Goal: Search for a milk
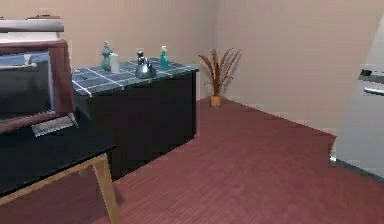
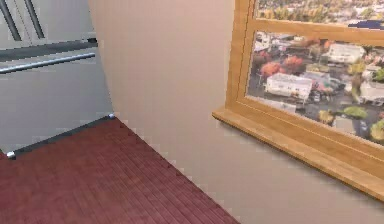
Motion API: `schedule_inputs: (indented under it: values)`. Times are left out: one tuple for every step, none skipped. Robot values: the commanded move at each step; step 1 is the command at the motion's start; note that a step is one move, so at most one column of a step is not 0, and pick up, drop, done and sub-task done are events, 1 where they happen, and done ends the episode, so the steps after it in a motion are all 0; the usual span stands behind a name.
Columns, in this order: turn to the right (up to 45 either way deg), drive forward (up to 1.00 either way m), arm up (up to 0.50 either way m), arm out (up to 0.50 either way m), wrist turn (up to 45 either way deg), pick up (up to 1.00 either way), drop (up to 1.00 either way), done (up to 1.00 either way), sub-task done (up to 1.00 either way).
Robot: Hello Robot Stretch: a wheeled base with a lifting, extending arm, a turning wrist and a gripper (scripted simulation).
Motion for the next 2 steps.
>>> schedule_inputs:
  values:
    - [0.0,1.00,0.00,0.00,0.0,0.00,0.00,0.00,0.00]
    - [0.0,0.25,0.00,0.00,0.0,0.00,0.00,0.00,0.00]
